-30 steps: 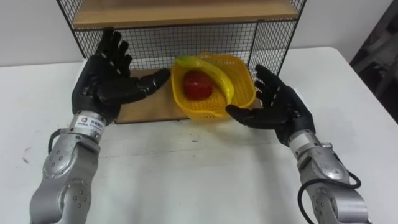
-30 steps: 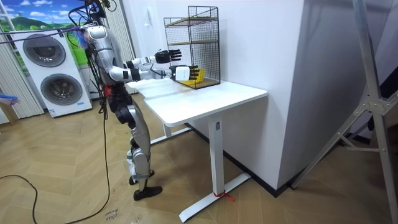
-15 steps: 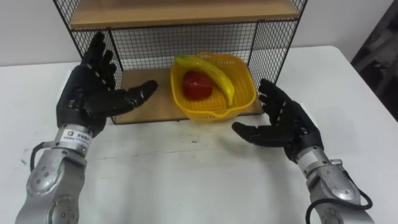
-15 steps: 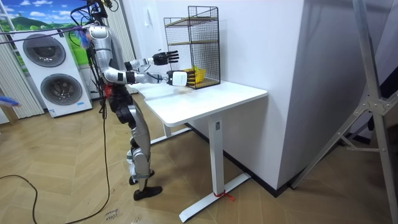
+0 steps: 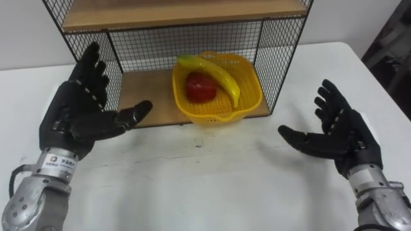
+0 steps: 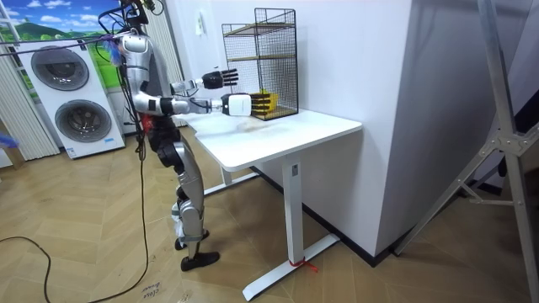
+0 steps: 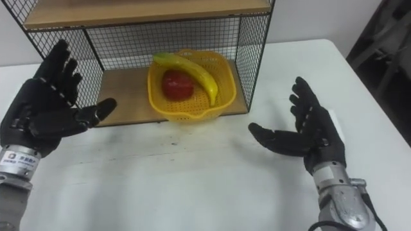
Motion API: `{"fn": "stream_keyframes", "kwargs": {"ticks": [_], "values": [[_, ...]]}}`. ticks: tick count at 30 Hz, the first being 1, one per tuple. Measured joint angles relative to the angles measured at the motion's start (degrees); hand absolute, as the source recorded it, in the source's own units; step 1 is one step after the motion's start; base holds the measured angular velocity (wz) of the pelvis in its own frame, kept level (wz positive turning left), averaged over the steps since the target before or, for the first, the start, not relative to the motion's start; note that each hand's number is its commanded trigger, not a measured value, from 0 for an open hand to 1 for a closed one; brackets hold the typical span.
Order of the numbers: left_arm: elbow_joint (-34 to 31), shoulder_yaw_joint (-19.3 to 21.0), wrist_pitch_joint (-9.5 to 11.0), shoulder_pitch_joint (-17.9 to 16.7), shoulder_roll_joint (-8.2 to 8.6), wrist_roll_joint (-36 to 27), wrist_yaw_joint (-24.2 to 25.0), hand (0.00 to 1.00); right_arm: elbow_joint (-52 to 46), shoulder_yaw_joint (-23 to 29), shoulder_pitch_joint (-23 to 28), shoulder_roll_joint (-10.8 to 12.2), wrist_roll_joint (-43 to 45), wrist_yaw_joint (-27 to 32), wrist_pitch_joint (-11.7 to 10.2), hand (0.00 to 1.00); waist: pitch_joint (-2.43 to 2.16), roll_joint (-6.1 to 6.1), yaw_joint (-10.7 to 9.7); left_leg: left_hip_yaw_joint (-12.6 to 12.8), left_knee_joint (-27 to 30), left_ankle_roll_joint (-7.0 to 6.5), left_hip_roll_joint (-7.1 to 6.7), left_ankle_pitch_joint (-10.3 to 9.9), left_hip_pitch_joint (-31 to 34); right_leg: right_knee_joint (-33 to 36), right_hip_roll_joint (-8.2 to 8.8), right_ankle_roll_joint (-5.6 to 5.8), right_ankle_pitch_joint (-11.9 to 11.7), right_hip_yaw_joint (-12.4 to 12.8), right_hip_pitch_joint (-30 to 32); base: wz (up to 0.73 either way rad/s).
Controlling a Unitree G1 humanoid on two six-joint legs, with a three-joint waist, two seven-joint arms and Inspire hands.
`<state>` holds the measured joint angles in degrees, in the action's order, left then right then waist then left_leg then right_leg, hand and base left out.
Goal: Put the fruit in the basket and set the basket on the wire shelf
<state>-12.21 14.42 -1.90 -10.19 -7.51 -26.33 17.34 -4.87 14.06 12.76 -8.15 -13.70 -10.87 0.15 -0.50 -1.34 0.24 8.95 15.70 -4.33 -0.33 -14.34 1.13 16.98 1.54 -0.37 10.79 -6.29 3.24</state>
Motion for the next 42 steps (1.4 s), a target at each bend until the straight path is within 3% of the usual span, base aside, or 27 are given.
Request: {"fn": "stream_keyframes", "kwargs": {"ticks": [4, 12, 14, 16, 21, 24, 29, 34, 38, 42], "values": [[-0.17, 2.53, 0.79, -3.75, 0.34, -0.04, 0.6, 0.0, -0.5, 3.2, 2.93, 0.0, 0.02, 2.22, -0.24, 0.0, 0.03, 0.11, -0.06, 0.32, -0.82, 0.08, -0.03, 0.07, -1.29, -0.05, -0.03, 0.05, 0.06, 0.23, -0.81, -0.04], [-0.18, 8.84, 0.95, -5.69, 0.06, -1.61, 2.57, 0.0, -0.2, 12.29, 3.61, -0.07, -0.63, 10.26, -0.84, 0.0, 0.22, 0.57, -0.39, 0.55, -0.66, 0.13, -0.07, 0.1, -0.4, -0.01, -0.09, -0.01, 0.11, 0.87, 0.17, -0.02], [-0.21, 11.17, 0.95, -5.67, -0.02, -3.11, 3.1, 0.0, -0.21, 15.22, 3.48, -0.21, -2.61, 11.98, -0.95, 0.0, 0.16, 0.55, -0.43, 0.53, 0.07, 0.12, -0.05, 0.09, 0.47, 0.23, -0.08, -0.02, 0.1, 0.86, 0.99, 0.0], [-0.29, 16.17, 1.06, -5.66, -0.28, -5.31, 2.51, 0.0, -0.21, 19.65, 3.42, -0.73, -6.11, 15.53, -1.17, 0.0, 0.17, 0.5, -0.42, 0.61, 0.03, 0.12, -0.05, 0.09, 0.84, 0.92, -0.09, -0.03, 0.13, 1.13, 1.8, -0.02], [-0.5, 26.52, 2.01, -5.71, -0.54, -12.7, -2.62, 0.0, -0.22, 26.92, 3.41, -1.96, -11.91, 22.84, -1.92, 0.0, 0.29, 0.4, 0.13, 0.87, -0.32, 0.16, -0.1, 0.05, 0.45, 1.36, -0.09, -0.04, 0.61, 1.39, 1.74, -0.01], [-0.49, 31.69, 3.01, -6.02, -2.49, -18.02, -7.94, 0.0, -0.17, 29.97, 3.64, -3.69, -13.14, 27.58, -2.68, 0.0, 0.4, 0.49, 0.14, 0.33, -0.37, 0.24, -0.39, -0.07, 0.73, 2.11, 0.12, -0.02, 1.42, 1.43, 1.8, 0.06], [0.38, 41.21, 5.86, -9.48, -3.41, -27.21, -17.5, 0.0, 2.33, 37.76, 4.38, -6.34, -17.92, 37.1, -4.78, 0.0, 0.15, 0.44, 1.13, -0.06, 0.42, 0.42, -0.43, -0.58, 1.06, 2.76, 0.35, -0.13, 2.44, 0.87, 1.93, 0.07], [12.66, 49.63, 8.5, -13.33, -6.38, -38.4, -30.34, 0.0, 10.07, 44.96, 6.71, -9.99, -24.4, 46.81, -5.88, 0.0, 0.05, -0.13, 2.09, -0.32, 0.96, 0.6, -0.6, -0.97, 1.47, 3.8, 0.82, -0.37, 3.6, -0.07, 2.65, 0.06], [26.34, 51.71, 10.06, -15.28, -7.1, -40.52, -36.42, 0.0, 21.65, 48.22, 7.21, -11.25, -27.44, 49.89, -6.47, 0.0, -0.03, -0.36, 2.14, -1.44, 1.05, 0.71, -0.73, -1.07, 1.87, 3.73, 1.0, -0.4, 3.94, -1.1, 2.74, 0.13], [40.34, 52.08, 10.71, -14.43, -7.84, -40.58, -39.98, 0.0, 32.53, 48.5, 8.03, -11.38, -34.87, 50.04, -6.66, 0.0, -0.21, -0.59, 1.85, -3.15, 0.99, 0.8, -1.04, -0.89, 2.1, 2.86, 1.18, -0.4, 3.94, -2.58, 1.53, 0.23]]}}
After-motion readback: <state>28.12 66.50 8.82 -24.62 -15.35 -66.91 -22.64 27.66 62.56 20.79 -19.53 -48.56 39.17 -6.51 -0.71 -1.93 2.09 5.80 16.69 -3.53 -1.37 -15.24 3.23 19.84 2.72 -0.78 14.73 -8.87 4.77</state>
